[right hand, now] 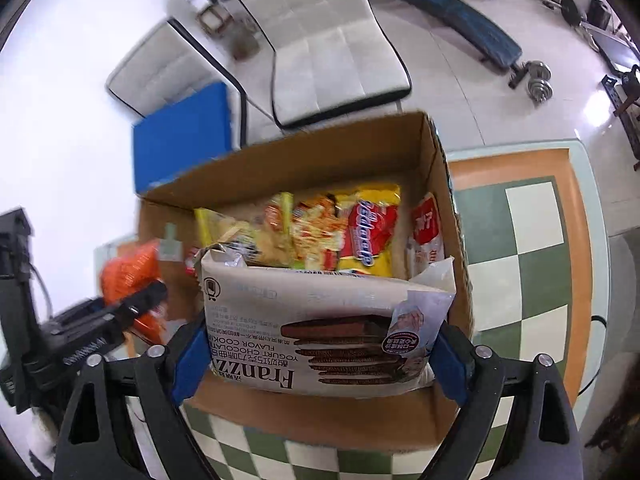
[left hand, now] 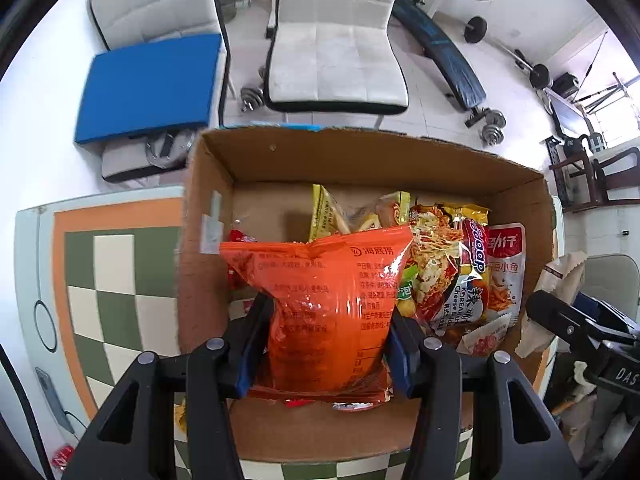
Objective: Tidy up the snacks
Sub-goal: 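Open the left tool to drop the orange packet into the box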
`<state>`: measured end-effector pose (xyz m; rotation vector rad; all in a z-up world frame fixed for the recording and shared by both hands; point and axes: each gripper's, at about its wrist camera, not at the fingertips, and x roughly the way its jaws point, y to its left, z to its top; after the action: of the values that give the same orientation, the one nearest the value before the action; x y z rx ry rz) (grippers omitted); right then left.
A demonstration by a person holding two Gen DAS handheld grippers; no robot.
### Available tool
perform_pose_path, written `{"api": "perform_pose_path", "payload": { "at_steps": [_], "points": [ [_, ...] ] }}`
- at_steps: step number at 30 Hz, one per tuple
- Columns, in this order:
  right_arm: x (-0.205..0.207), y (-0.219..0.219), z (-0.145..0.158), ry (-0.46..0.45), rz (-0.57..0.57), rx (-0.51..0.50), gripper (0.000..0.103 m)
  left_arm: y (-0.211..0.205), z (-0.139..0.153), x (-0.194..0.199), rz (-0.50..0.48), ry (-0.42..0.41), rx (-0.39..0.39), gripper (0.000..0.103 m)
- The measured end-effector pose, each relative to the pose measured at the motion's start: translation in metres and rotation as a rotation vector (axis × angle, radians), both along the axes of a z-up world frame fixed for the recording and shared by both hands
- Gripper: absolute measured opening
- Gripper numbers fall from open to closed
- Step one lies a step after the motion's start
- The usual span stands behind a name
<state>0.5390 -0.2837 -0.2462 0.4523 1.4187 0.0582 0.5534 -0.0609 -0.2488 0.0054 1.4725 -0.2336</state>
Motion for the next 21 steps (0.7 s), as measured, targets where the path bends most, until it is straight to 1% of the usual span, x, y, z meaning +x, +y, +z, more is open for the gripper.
{"api": "perform_pose_path", "payload": {
  "at_steps": [2,4,5,6,7,8,9,11,14,16,17,18,19,20,21],
  "points": [
    [0.004,-0.001,-0.006,-0.008,0.006,-0.037,0.099,-0.003,-0.003,0.003,-0.004,0.008,-0.004,0.051],
    [0.006,0.002,-0.011,-0.004,0.01,-0.052,0.099,-0.003,-0.002,0.004,0.002,-0.002,-0.02,0.061],
    [0.004,0.002,-0.012,0.0,0.008,-0.053,0.099,-0.003,-0.003,0.007,0.005,-0.011,-0.027,0.07],
    [0.004,0.002,-0.014,0.001,0.008,-0.051,0.1,-0.002,0.0,0.007,0.012,-0.027,-0.027,0.075],
    [0.004,0.003,-0.015,0.003,0.011,-0.057,0.1,-0.002,0.002,0.007,0.013,-0.037,-0.036,0.077],
    [0.004,0.004,-0.014,0.005,0.018,-0.072,0.101,-0.002,0.005,0.007,0.008,-0.051,-0.047,0.084],
    [0.004,0.007,-0.015,0.01,0.034,-0.108,0.101,-0.003,0.008,0.006,0.003,-0.06,-0.04,0.091],
    [0.003,0.01,-0.016,0.02,0.052,-0.148,0.101,-0.004,0.01,0.005,-0.011,-0.067,-0.032,0.092],
    [0.0,0.009,-0.015,0.015,0.034,-0.116,0.101,-0.004,0.016,-0.002,-0.025,-0.082,-0.016,0.092],
    [-0.001,0.013,-0.01,0.0,0.056,-0.113,0.103,-0.003,0.019,-0.008,-0.031,-0.087,-0.008,0.095],
    [-0.001,0.017,-0.01,-0.008,0.075,-0.128,0.103,-0.002,0.019,-0.01,-0.034,-0.089,-0.003,0.097],
    [-0.001,0.024,-0.012,0.0,0.112,-0.173,0.103,-0.002,0.021,-0.014,-0.041,-0.097,0.007,0.097],
    [-0.002,0.029,-0.016,0.033,0.13,-0.196,0.103,-0.001,0.022,-0.017,-0.045,-0.103,0.011,0.097],
    [-0.003,0.03,-0.016,0.04,0.118,-0.174,0.103,0.0,0.022,-0.02,-0.047,-0.105,0.012,0.097],
    [-0.005,0.03,-0.017,0.033,0.103,-0.118,0.103,0.002,0.022,-0.023,-0.046,-0.099,0.013,0.097]
  ]
}}
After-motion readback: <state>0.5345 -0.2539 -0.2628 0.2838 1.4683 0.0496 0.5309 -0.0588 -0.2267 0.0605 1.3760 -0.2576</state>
